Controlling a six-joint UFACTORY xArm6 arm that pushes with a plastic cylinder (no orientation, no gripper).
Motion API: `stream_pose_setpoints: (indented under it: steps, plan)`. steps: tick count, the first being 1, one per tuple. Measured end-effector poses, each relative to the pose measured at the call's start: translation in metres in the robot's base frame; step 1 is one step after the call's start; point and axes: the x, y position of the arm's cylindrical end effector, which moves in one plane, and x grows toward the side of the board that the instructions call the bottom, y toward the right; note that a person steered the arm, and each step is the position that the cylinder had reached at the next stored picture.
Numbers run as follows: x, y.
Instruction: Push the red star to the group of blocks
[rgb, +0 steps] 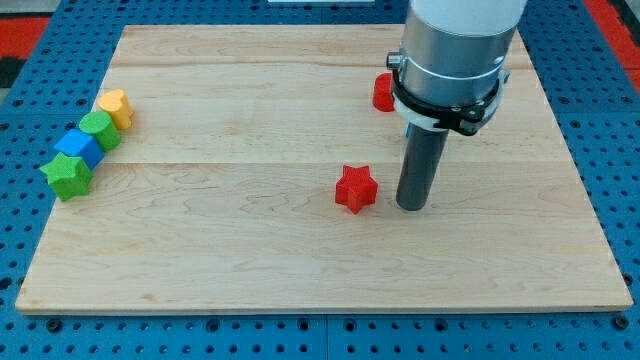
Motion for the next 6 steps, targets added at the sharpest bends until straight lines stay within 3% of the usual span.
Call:
stream_pose_setpoints:
  steps: [6]
  plan:
    - [-0.01, -0.038]
